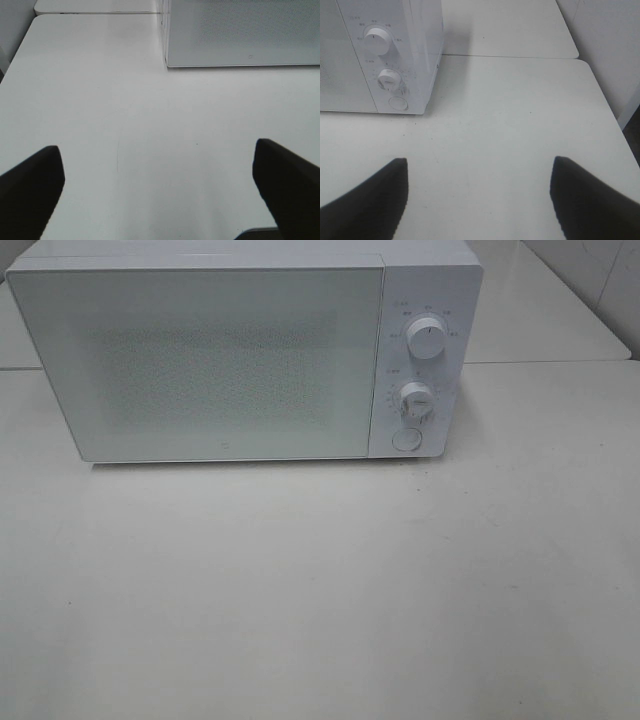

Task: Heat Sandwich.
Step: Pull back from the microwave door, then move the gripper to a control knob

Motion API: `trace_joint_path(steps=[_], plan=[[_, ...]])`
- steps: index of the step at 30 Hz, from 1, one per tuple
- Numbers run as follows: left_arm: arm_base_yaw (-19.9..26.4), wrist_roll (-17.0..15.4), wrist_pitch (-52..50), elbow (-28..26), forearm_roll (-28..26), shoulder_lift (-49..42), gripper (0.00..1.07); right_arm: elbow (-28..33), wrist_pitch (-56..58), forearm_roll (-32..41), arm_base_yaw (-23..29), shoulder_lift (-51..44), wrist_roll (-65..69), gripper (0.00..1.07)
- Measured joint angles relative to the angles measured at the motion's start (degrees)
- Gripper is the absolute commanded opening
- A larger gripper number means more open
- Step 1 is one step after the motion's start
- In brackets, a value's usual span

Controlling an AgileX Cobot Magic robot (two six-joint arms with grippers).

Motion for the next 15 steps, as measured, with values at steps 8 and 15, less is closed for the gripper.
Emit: trace_joint_path(steps=[8,15], plan=[[0.0,0.0,0.0,0.0,0.0,0.0,0.98,2.2,-12.8,0.1,0.0,10.5,0.3,0.75],[0.0,0.0,0.0,0.0,0.0,0.0,0.98,3.5,-22.0,0.1,0.0,18.3,0.3,0.75]])
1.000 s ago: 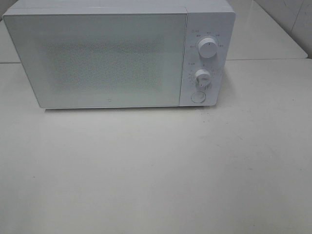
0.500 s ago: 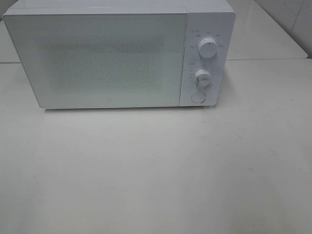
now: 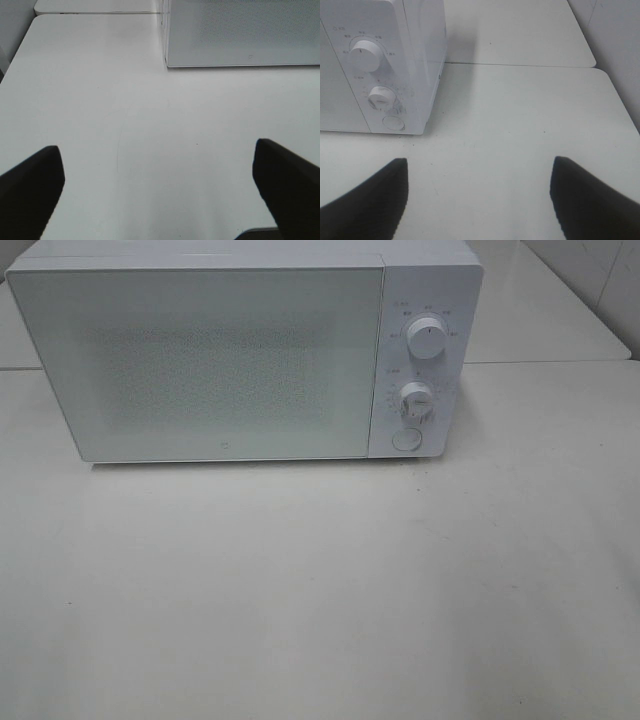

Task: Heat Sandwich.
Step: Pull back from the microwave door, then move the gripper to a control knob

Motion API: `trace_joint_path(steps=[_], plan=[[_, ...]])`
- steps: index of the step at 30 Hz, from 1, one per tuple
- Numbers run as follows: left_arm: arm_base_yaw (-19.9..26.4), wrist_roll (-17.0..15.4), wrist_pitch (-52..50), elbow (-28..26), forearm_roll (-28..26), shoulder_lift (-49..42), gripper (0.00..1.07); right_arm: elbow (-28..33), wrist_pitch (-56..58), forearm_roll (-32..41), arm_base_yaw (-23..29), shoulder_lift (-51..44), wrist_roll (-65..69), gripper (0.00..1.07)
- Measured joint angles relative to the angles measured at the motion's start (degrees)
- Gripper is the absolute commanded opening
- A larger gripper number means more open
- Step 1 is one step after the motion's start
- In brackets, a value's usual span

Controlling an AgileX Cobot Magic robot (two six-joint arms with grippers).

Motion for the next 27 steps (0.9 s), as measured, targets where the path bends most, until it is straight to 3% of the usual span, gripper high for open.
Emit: trace_joint_path(steps=[12,27], plan=[[0.0,0.0,0.0,0.0,0.0,0.0,0.98,0.5,-20.5,0.0,0.0,17.8,0.0,0.75],[0.0,0.0,0.0,0.0,0.0,0.0,0.98,0.5,-40.2,0.0,0.0,32.4,-0.3,0.75]])
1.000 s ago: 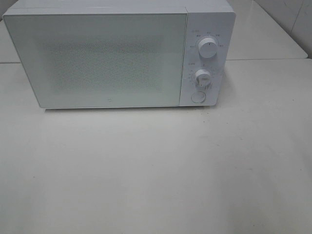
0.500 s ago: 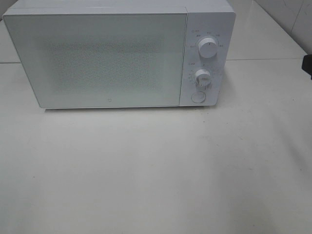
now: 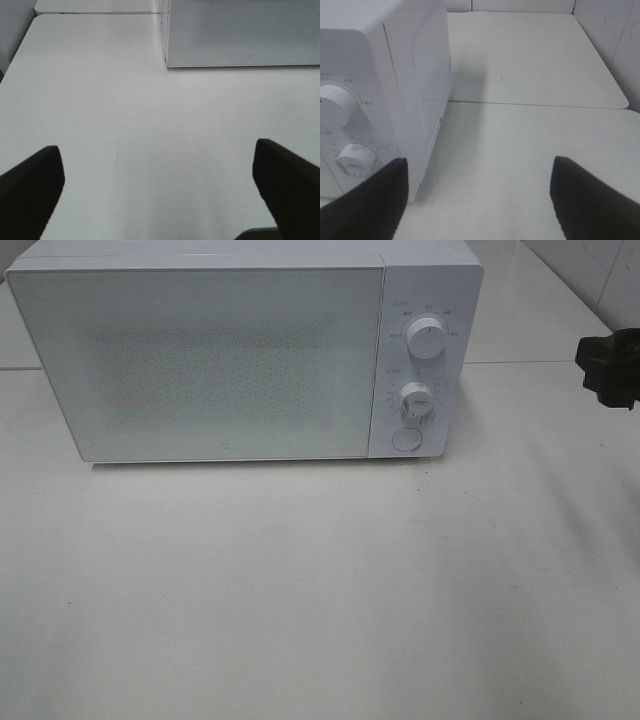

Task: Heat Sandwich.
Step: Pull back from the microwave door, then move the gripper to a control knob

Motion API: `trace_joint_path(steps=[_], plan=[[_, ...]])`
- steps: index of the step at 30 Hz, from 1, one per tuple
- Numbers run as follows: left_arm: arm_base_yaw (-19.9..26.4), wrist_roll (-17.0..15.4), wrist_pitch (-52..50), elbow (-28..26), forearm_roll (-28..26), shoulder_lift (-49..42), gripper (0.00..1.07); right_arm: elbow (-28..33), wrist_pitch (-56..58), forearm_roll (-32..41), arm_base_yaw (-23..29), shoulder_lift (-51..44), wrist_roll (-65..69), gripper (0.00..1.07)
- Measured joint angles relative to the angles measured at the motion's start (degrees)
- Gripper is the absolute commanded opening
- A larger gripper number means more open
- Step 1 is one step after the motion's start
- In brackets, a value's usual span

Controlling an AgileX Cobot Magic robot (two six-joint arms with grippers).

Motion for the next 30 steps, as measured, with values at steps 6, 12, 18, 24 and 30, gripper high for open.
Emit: trace_joint_path(steps=[6,12,18,24,30], plan=[[0.0,0.0,0.0,0.0,0.0,0.0,0.98,0.0,-6.1,3.0,1.2,4.0,-5.0,0.75],[0.0,0.0,0.0,0.0,0.0,0.0,0.98,2.1,-15.0,11.0,7.5,8.7,-13.3,0.75],[0.0,0.0,0.0,0.0,0.0,0.0,0.98,4.0,-25.6,21.4,14.6,13.5,-16.9,0.75],[0.0,0.0,0.0,0.0,0.0,0.0,0.98,4.1,-32.7,29.9,21.5,17.6,-17.3,0.75],[0.0,0.0,0.0,0.0,0.0,0.0,0.98,4.1,-39.2,34.8,28.4,22.7,-17.3,0.75]])
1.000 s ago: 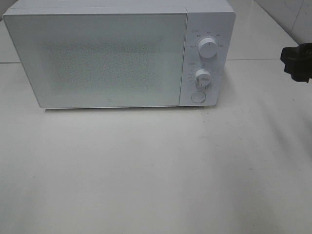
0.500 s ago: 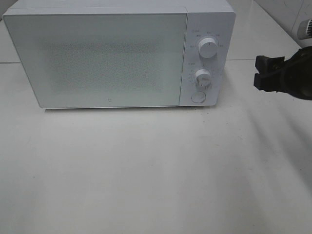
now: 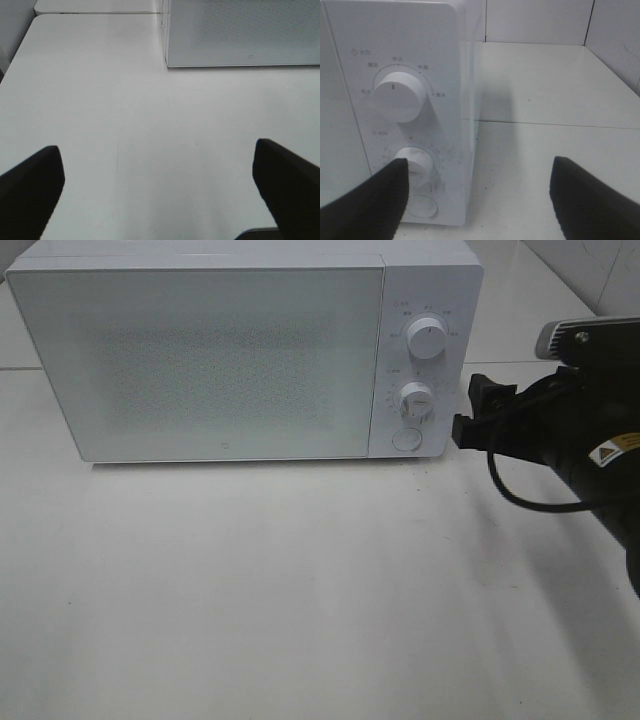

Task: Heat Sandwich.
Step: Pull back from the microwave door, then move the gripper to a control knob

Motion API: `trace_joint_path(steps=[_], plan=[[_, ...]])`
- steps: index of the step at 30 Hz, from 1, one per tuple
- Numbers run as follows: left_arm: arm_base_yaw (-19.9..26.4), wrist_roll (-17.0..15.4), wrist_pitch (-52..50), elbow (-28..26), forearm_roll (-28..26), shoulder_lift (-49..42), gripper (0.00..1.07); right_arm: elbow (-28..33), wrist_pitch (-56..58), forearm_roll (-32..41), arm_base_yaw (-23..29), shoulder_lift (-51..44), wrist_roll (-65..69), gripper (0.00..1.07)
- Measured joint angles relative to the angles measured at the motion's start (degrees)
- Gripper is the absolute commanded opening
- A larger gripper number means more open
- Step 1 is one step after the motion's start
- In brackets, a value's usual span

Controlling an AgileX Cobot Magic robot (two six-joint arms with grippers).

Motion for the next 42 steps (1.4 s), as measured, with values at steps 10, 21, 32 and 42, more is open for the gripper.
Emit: trace_joint_path(steps=[10,21,32,42], plan=[[0.0,0.0,0.0,0.0,0.0,0.0,0.98,-0.1,-4.5,7.3,7.4,7.3,-0.1,0.75],[0.0,0.0,0.0,0.0,0.0,0.0,0.98,-2.5,-4.5,9.0,8.5,11.2,-0.1,0.75],[0.0,0.0,0.0,0.0,0.0,0.0,0.98,-8.1,-4.8,9.0,8.5,13.8,-0.1,0.75],[0.0,0.0,0.0,0.0,0.0,0.0,0.98,-14.3,-4.4,8.5,6.4,19.1,1.0,0.75]])
